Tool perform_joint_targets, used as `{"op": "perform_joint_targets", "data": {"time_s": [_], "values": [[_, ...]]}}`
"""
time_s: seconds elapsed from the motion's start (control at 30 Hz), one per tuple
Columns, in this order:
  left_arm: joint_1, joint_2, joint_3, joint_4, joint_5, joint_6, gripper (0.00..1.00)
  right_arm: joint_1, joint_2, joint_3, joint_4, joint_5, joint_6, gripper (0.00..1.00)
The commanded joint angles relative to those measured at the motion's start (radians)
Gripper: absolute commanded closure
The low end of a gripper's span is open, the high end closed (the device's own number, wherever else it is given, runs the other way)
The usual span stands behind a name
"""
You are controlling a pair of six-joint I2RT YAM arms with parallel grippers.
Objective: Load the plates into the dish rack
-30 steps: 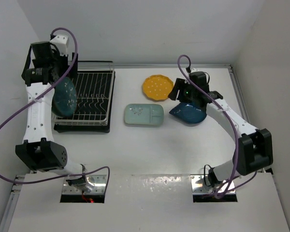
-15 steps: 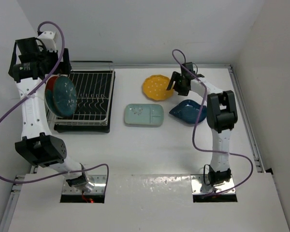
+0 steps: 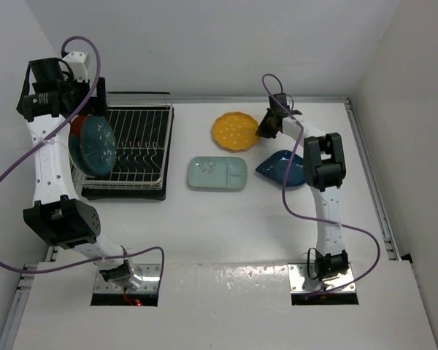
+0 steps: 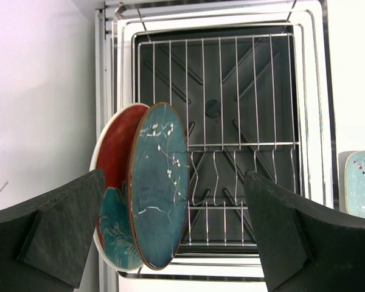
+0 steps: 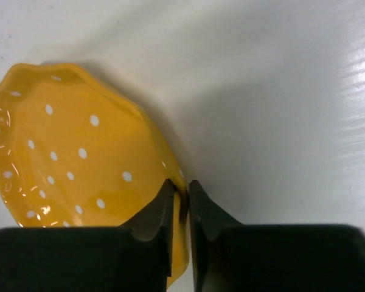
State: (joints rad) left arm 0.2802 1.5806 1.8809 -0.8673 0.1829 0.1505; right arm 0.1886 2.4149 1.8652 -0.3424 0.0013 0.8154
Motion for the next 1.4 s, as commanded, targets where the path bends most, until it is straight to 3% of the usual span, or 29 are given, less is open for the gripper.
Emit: {"op": "perform_joint_targets", "data": {"time_s": [0.0, 0.07, 0.2, 0.3, 0.4, 0.7, 1.17, 1.37], "values": [[-0.006, -0.007, 0.015, 0.002, 0.029, 0.020, 0.00, 0.008, 0.024, -0.032, -0.030, 0.020, 0.031, 0.90], [-0.015, -0.007, 0.015, -0.007, 0.041, 0.020, 0.00, 0.003, 0.020, -0.034, -0.026, 0.014, 0.016, 1.00], [-0.036, -0.007, -0.005, -0.016, 0.100, 0.040, 0.00, 0.000, -0.063, -0.089, 0.055, -0.079, -0.012, 1.00], [-0.076, 0.002, -0.014, -0.028, 0.138, 0.052, 0.00, -0.002, -0.231, -0.242, 0.288, -0.151, 0.026, 1.00], [-0.131, 0.013, -0.023, -0.041, 0.138, 0.073, 0.00, -0.002, -0.331, -0.319, 0.417, -0.185, 0.066, 1.00], [-0.271, 0.058, -0.065, -0.050, 0.230, 0.084, 0.03, 0.008, -0.611, -0.569, 0.634, -0.244, 0.171, 1.00], [-0.509, 0.286, -0.032, 0.020, 0.429, 0.037, 0.03, 0.109, -0.916, -0.946, 0.704, -0.287, 0.248, 1.00], [-0.546, 0.464, -0.023, 0.031, 0.334, 0.006, 0.04, 0.127, -0.944, -1.044, 0.723, -0.277, 0.274, 1.00]]}}
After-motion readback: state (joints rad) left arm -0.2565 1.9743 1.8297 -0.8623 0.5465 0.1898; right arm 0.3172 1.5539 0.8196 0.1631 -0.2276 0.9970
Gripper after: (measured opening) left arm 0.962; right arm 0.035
